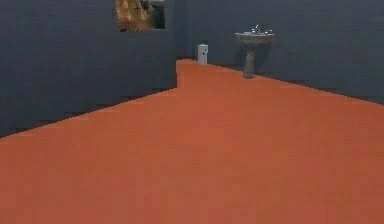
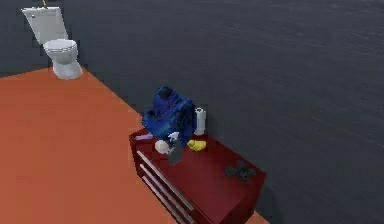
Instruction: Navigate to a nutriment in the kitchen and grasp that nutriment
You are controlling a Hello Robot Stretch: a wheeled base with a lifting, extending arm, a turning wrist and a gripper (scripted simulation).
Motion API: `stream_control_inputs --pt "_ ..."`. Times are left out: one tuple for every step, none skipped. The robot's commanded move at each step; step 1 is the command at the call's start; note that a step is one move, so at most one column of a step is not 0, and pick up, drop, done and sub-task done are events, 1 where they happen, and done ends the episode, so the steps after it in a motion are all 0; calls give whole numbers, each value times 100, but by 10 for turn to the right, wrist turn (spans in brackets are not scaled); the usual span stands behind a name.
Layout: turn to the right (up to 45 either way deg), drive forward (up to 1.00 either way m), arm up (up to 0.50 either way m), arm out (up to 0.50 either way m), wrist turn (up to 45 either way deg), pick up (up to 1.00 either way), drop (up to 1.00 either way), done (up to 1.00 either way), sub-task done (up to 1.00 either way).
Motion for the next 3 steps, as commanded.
stream_control_inputs --pt "0 100 0 0 0 0 0 0 0" --pt "0 100 0 0 0 0 0 0 0" --pt "30 0 0 0 0 0 0 0 0"
